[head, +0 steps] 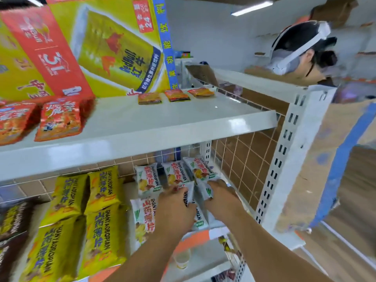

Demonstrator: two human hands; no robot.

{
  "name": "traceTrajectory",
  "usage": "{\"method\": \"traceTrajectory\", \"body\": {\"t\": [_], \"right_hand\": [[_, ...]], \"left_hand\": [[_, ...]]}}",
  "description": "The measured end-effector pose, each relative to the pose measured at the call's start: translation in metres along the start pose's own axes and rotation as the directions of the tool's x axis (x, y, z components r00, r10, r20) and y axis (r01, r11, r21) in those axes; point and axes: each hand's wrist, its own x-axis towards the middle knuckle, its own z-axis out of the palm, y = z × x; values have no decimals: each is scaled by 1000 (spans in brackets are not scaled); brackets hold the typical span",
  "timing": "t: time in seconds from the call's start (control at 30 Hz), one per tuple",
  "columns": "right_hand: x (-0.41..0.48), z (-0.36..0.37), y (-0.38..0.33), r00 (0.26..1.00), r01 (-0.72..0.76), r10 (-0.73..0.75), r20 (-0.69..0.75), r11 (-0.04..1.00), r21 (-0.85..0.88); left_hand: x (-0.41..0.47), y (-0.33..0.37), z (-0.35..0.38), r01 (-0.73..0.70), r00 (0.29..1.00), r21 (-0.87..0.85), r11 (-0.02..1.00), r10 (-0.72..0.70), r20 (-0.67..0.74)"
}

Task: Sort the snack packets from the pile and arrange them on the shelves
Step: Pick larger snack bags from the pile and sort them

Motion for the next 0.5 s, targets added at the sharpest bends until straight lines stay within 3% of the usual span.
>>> {"method": "traceTrajectory", "body": {"t": [0.2,0.3,0.5], "right_hand": [[27,0,7,995,95,-98,-10,986,-135],[28,14,15,992,121,-111,64,976,-180],[34,31,33,988,155,-150,44,976,-151]], "left_hand": [[20,12,44,139,990,169,976,-140,-4],[15,18,62,198,972,195,961,-218,87],[9,22,82,252,957,214,944,-276,86]]}}
